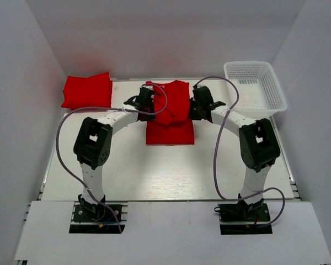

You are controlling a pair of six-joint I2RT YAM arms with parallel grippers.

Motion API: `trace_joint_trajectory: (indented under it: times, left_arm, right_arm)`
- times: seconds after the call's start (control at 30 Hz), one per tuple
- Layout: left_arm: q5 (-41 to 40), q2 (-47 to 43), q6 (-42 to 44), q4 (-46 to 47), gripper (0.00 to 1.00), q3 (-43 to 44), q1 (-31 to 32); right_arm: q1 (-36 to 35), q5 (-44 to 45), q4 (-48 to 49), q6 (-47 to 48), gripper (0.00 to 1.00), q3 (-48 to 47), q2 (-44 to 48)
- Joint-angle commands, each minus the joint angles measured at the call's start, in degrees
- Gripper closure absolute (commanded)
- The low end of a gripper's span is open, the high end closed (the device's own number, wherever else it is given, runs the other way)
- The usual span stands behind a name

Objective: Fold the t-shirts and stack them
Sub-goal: Fold the folded rectangular tshirt in 1/3 of the way

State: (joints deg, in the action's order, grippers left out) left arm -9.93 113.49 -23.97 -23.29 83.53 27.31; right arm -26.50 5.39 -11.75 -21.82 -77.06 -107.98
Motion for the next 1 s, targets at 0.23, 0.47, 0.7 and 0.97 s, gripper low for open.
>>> trace_joint_trajectory:
  times: [0.23,0.47,0.7,0.97]
  left_arm:
    - [3.34,12.26,0.59,-7.60,0.23,26.18,-5.60]
    - [4.21,8.17,-0.03,-11.70,0.00,29.61,-7.97]
    - [10.46,-11.67,1.64,-2.23,0.00,-2.51,-6.92]
    - [18.28,-17.87,2.70,6.06,0.00,-22.96,-5.25]
  right_arm:
    - [4.00,1.38,-1.86,1.96,0.21,-22.50,-11.79]
    - [4.44,-1.25,-7.86,4.25,0.10,-24.13,-8.48]
    - [4.09,-10.03,-1.18,3.98,0.10,2.06,9.00]
    - [4.18,-14.61,4.62,3.54,0.10,22.46,19.04]
